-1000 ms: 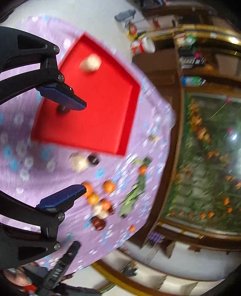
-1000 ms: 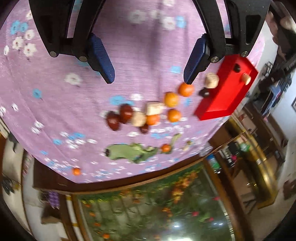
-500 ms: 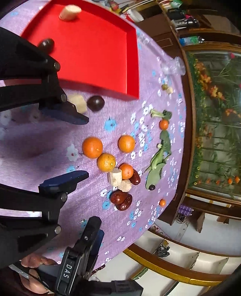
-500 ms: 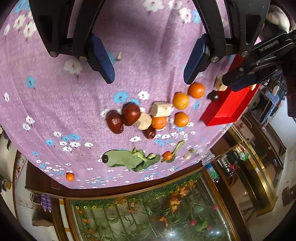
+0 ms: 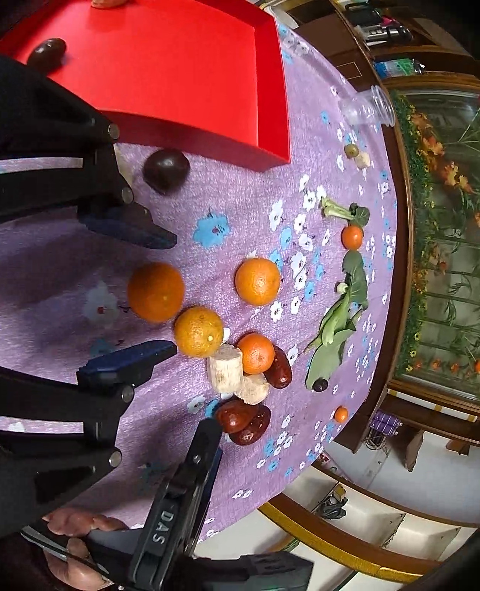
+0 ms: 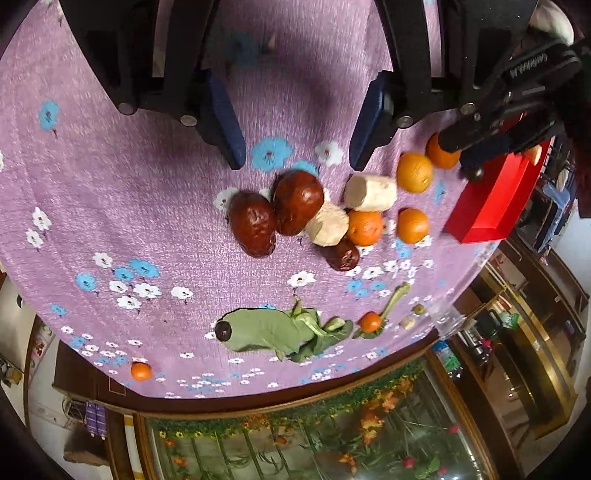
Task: Organize fruits
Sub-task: 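Grasp an orange with the left gripper while the right gripper grasps a red date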
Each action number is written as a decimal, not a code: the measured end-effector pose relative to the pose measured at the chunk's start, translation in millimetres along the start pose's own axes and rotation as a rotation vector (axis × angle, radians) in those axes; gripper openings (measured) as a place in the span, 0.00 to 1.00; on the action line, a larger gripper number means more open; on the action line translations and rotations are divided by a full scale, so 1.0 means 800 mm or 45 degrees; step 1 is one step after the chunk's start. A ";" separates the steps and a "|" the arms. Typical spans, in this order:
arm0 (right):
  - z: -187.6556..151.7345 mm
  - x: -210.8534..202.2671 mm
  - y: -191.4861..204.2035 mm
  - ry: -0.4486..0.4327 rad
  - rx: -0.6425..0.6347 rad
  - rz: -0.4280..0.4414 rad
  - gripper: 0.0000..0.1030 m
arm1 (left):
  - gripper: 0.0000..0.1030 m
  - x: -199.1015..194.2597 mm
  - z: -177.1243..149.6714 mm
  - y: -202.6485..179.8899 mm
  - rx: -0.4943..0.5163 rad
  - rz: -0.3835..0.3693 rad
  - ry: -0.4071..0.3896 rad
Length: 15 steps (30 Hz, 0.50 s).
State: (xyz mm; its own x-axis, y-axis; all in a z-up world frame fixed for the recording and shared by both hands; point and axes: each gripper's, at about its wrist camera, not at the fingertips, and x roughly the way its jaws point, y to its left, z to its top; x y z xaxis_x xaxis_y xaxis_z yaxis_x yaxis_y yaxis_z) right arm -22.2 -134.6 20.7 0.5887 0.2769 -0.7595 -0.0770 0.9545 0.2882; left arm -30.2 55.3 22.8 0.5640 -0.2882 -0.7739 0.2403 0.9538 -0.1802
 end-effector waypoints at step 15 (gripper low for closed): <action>0.013 0.021 0.013 -0.047 -0.046 -0.115 0.45 | 0.28 0.010 0.002 -0.010 0.084 -0.036 -0.050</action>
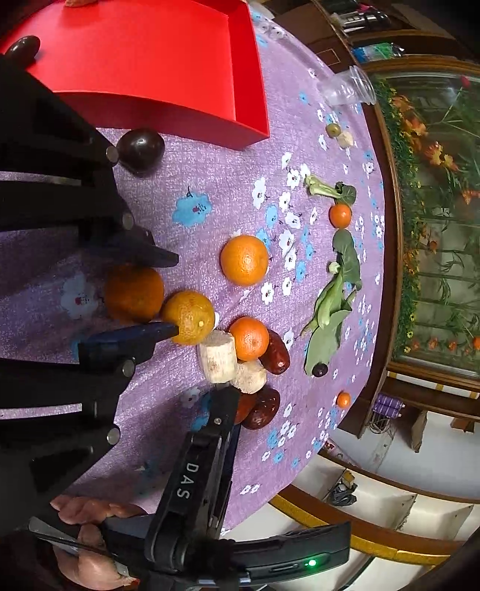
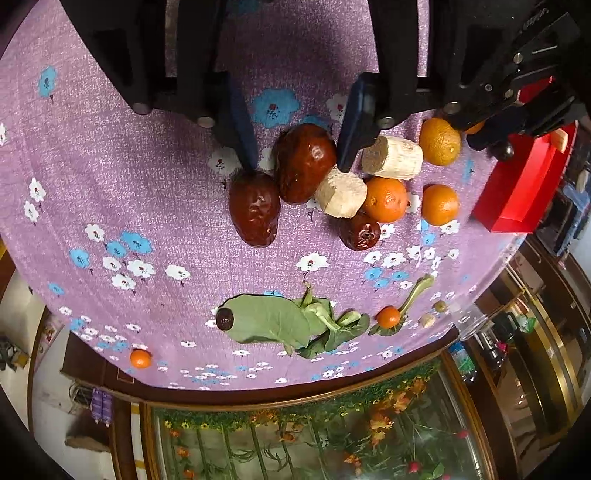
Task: Organize fruits
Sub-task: 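Grasp an orange with the left gripper while the right gripper grasps a red date, then carry the orange and red date into the red tray and release both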
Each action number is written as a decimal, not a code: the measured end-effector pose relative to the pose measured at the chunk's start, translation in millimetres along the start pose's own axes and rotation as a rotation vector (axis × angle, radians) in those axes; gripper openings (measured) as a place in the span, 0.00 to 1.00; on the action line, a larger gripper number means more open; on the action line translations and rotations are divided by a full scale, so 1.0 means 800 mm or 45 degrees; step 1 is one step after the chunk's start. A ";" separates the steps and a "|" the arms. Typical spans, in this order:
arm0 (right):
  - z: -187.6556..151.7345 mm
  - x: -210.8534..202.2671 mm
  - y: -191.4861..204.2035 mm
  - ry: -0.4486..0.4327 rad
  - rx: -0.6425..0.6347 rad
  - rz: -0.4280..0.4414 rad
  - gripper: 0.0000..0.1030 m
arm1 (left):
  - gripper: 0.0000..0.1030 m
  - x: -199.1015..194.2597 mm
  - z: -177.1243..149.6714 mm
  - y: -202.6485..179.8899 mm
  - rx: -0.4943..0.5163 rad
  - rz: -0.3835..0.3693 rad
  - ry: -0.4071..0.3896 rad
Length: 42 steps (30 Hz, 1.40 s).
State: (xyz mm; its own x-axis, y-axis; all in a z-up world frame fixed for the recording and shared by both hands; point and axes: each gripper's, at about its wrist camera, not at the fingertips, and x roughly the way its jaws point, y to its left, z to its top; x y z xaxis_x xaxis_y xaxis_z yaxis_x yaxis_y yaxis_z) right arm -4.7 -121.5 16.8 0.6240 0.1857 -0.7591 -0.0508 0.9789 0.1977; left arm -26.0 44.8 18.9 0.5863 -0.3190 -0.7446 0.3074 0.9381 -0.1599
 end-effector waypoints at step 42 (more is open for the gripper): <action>-0.038 -0.061 0.260 0.058 -0.338 0.493 0.34 | 0.30 -0.167 -0.050 0.221 -0.496 0.316 -0.235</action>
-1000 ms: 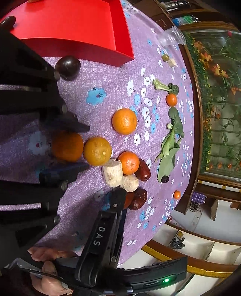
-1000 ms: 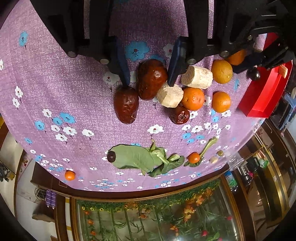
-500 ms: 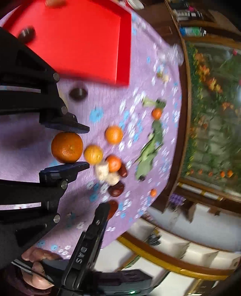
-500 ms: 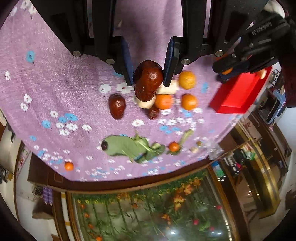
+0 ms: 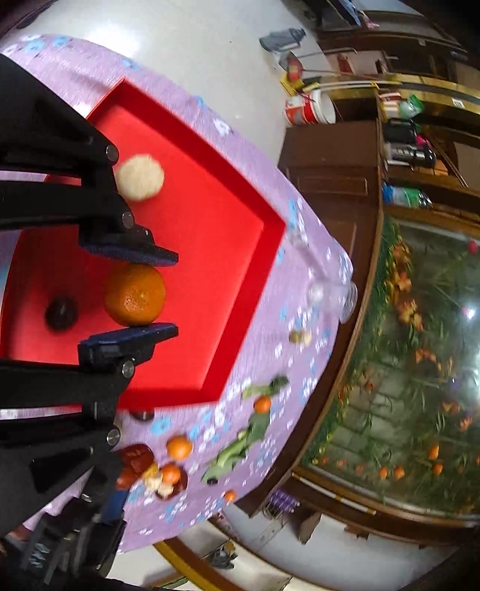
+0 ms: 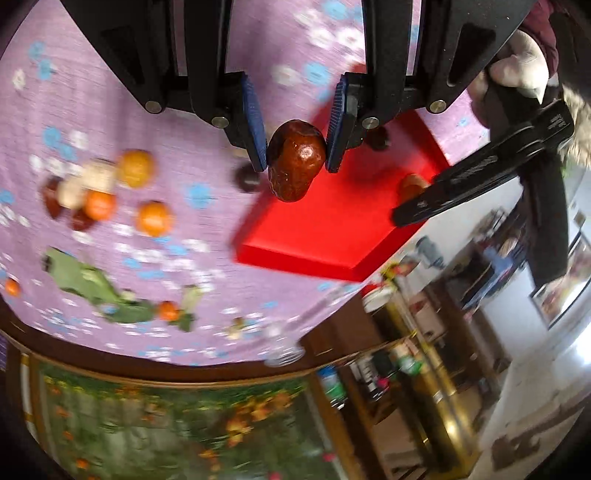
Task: Organize fruits
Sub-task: 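Carry the orange and red date into the red tray and release both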
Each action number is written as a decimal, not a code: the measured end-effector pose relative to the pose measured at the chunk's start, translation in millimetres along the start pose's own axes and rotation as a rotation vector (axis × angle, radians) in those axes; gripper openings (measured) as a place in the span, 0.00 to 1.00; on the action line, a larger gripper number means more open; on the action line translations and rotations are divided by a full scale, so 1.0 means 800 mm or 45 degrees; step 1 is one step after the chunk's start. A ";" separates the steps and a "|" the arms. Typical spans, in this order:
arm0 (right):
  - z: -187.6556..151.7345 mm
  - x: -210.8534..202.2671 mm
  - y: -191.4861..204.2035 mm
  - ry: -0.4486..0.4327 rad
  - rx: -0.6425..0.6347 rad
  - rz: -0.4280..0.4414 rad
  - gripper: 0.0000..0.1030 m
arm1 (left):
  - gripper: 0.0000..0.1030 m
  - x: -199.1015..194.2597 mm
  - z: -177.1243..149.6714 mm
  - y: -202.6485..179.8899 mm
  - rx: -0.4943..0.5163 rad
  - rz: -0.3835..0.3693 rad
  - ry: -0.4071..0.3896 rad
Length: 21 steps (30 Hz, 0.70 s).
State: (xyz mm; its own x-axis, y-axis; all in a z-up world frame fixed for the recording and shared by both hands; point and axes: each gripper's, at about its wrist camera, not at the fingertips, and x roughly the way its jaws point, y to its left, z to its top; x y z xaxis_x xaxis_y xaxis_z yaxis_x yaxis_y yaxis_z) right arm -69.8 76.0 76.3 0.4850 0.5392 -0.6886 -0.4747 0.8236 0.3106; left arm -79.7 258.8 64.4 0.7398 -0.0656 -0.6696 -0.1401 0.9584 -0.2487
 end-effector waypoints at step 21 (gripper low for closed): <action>-0.003 0.003 0.007 -0.066 0.040 0.013 0.42 | 0.59 -0.039 0.000 0.025 -0.184 -0.050 -0.066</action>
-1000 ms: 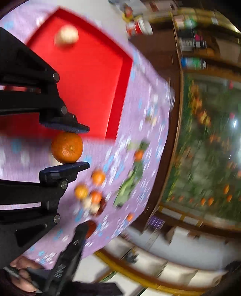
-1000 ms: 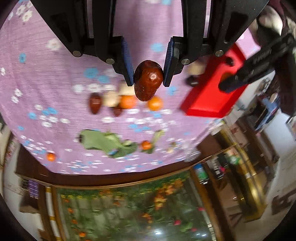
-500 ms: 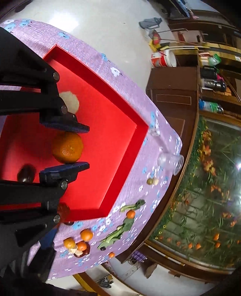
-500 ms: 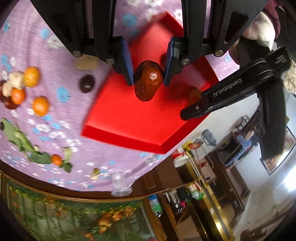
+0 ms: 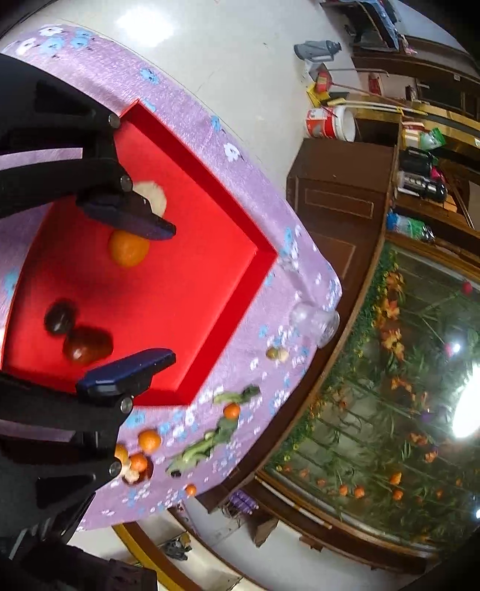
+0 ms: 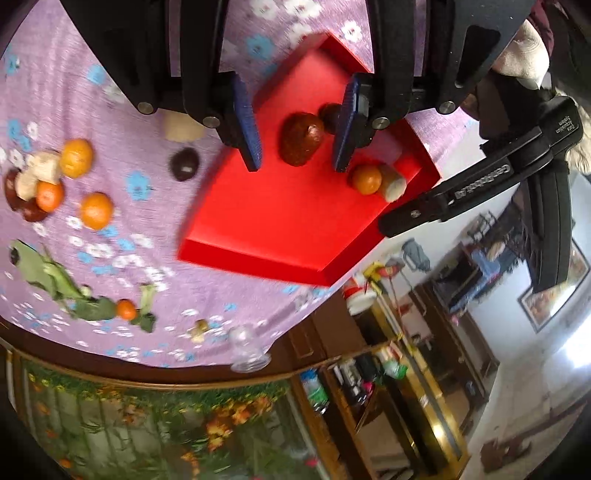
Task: Organize fruits
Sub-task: 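Carry the orange and red date into the red tray and release both, then grasp a pale yam chunk with the left gripper while the right gripper grasps a tangerine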
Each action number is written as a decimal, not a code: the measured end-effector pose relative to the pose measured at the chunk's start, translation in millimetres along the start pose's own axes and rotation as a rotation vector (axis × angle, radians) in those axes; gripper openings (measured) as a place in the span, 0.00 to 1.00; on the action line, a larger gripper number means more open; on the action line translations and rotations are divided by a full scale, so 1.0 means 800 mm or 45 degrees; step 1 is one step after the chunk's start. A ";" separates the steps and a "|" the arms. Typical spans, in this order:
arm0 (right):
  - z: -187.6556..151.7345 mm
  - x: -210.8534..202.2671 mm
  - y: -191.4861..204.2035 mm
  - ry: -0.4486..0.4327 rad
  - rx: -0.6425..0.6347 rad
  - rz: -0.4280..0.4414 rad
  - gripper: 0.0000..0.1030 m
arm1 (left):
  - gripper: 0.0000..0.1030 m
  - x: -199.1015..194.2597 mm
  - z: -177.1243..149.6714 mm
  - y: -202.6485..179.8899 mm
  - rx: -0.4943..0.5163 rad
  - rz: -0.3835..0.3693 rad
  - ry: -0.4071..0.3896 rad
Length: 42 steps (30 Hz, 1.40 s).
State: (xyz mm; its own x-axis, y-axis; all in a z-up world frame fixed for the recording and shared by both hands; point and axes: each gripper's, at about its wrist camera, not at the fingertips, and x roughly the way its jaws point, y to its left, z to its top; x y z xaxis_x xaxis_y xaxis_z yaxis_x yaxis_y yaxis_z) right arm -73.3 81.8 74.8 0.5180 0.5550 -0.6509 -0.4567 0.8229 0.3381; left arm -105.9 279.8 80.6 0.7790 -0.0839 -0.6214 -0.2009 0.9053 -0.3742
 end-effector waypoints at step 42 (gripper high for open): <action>-0.040 -0.062 -0.181 -0.026 0.228 -0.219 0.53 | 0.61 0.086 -0.106 -0.196 0.560 -0.124 0.312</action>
State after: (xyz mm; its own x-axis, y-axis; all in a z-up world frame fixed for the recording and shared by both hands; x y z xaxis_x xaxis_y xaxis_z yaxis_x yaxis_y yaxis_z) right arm -55.9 -69.0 36.8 0.5925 0.4055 -0.6961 -0.2257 0.9130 0.3398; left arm -70.8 97.1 37.9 0.6087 -0.2238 -0.7612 0.1753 0.9736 -0.1461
